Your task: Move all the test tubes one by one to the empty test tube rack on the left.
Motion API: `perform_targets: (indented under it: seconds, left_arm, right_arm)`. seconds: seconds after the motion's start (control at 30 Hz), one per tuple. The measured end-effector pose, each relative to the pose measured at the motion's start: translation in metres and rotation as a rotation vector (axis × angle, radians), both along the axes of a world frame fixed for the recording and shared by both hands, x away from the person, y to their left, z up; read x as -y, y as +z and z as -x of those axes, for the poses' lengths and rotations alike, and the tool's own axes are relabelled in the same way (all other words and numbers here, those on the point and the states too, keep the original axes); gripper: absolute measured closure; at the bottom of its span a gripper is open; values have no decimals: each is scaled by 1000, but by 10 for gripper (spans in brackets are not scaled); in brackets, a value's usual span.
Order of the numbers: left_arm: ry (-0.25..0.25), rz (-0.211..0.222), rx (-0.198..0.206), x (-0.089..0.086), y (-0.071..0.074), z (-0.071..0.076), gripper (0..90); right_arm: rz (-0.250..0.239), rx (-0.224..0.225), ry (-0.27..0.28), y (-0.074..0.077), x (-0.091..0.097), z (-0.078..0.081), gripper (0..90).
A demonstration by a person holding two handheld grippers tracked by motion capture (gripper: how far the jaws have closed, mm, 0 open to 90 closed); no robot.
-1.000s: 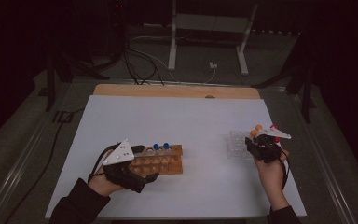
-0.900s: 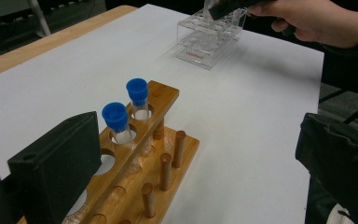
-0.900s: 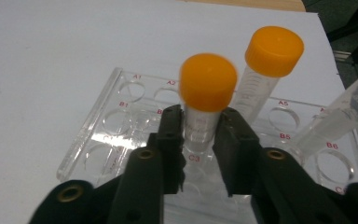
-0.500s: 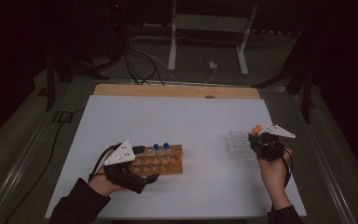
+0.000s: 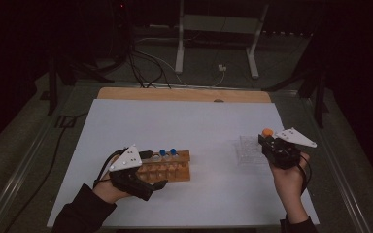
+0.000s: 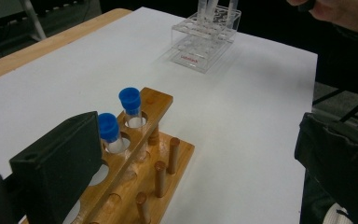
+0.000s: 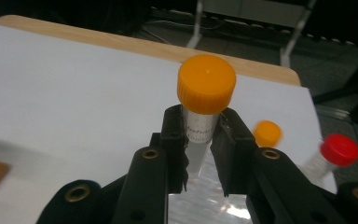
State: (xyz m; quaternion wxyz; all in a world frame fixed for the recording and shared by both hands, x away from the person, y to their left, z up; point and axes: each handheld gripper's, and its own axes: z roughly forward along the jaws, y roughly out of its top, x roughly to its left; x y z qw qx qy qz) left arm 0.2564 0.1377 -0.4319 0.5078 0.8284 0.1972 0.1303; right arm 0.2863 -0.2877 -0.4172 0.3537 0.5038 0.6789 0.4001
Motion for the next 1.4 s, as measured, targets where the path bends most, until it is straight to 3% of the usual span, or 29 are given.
perform_targets:
  seconds: [0.3,1.0,1.4]
  left_arm:
    - [-21,-6,-1,8,0,1,15]
    - [-86,-7,-3,33,6,-2,16]
    - [-147,-4,-21,62,3,-5,46]
  right_arm:
    - [-25,-7,106,6,-20,11,744]
    - [1,-105,334,-22,-70,35,744]
    - [13,-138,446,-33,-94,52,744]
